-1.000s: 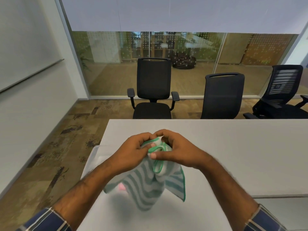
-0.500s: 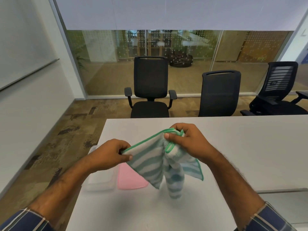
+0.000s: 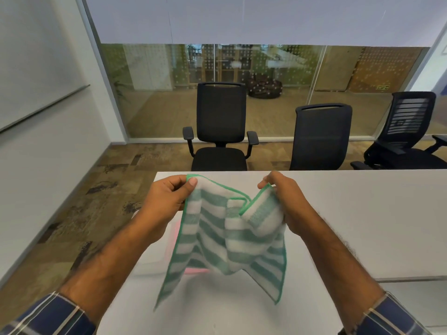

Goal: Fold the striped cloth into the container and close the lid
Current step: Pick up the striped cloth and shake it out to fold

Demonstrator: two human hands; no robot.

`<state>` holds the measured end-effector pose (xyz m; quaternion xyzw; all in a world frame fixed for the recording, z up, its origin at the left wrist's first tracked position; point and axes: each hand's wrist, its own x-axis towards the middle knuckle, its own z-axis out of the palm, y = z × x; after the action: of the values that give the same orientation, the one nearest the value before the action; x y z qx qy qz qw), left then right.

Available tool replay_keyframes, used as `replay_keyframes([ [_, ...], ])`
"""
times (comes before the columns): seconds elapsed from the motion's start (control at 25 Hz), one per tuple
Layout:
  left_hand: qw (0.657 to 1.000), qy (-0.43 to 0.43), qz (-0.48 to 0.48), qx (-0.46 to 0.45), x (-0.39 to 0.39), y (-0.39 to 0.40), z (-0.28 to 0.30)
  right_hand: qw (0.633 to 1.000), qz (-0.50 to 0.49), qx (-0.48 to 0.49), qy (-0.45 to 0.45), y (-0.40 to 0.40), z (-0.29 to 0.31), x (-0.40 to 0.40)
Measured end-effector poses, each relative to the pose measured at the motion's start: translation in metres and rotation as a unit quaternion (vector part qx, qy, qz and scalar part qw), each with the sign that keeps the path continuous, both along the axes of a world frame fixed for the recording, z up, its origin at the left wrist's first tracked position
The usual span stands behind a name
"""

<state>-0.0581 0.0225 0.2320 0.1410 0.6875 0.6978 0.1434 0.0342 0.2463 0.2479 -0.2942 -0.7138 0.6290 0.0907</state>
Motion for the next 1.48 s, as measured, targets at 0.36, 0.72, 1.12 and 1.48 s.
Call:
replay_keyframes([
  [0.36, 0.998, -0.003, 0.067, -0.014, 0.0, 0.002, -0.002, 0.993, -0.035, 0.035, 0.106, 0.0, 0.001, 0.004],
  [0.72, 1.0, 0.007, -0.004, -0.012, 0.009, 0.013, 0.001, 0.973, 0.163, 0.099, 0.131, -0.02, 0.012, 0.006],
  [1.12, 1.0, 0.024, -0.011, -0.01, 0.019, 0.021, 0.005, 0.956, 0.232, 0.118, 0.139, -0.024, 0.018, 0.006],
  [1.48, 0.999, 0.026, -0.039, -0.014, 0.025, 0.02, 0.012, 0.956, 0.237, 0.112, 0.129, -0.035, 0.008, 0.002],
])
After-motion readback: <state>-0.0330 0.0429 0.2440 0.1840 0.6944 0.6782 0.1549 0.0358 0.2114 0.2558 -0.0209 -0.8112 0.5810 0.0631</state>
